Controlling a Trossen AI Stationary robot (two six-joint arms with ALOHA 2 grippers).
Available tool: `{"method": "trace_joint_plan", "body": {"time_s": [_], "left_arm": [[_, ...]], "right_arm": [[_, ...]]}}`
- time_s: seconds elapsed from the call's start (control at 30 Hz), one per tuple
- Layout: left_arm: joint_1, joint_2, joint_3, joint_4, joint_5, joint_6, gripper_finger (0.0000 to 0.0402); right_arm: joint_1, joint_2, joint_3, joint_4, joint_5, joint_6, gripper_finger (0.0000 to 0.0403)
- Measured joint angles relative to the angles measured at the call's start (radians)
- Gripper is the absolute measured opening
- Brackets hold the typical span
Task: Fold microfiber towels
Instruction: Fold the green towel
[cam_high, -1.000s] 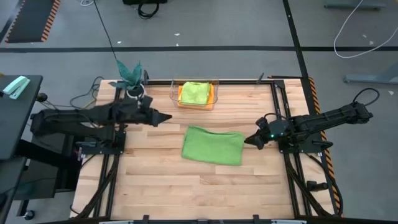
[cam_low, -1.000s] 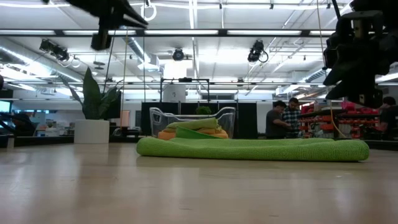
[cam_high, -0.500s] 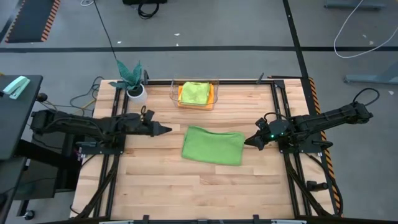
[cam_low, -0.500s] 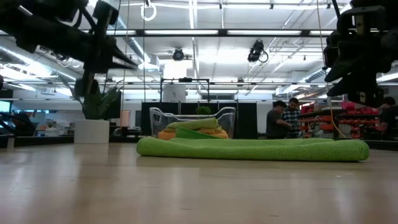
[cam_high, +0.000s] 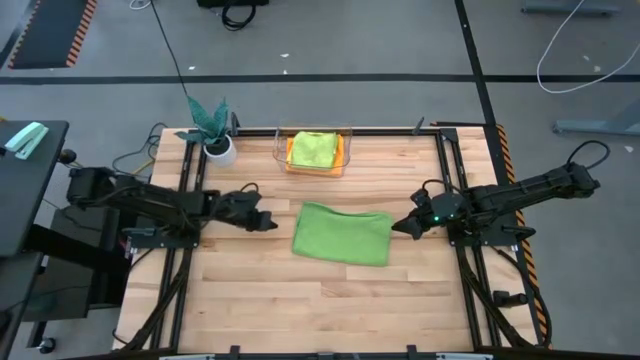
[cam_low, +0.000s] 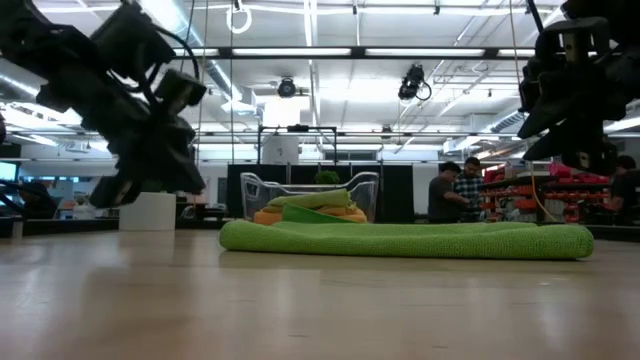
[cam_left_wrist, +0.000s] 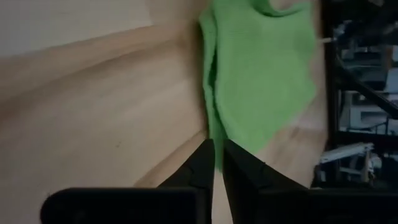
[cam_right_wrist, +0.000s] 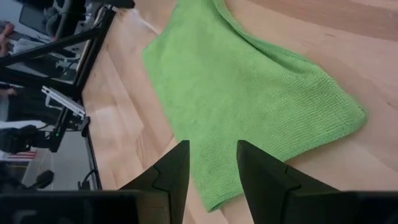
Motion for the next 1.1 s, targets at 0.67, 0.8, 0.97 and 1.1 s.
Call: {"method": "trace_joint_plan", "body": {"time_s": [0.67, 0.8, 0.97, 1.1], "left_arm": [[0.005, 0.089, 0.000, 0.078, -0.053, -0.021, 0.0035], [0.004, 0.089, 0.000, 0.079, -0.054, 0.001, 0.0029], [0.012, 0.089, 0.000, 0.097, -0.043, 0.021, 0.0031], [0.028, 0.089, 0.000, 0.100, 0.003, 0.029, 0.0036]], "right_arm": [[0.160, 0.020, -0.089, 0.137, 0.035, 0.549, 0.0140], [0.163, 0.020, -0.122, 0.167, 0.132, 0.667, 0.0140], [0.163, 0.042, -0.151, 0.162, 0.208, 0.802, 0.0140], [0.164, 0.103, -0.154, 0.160, 0.216, 0.879, 0.0140]]}}
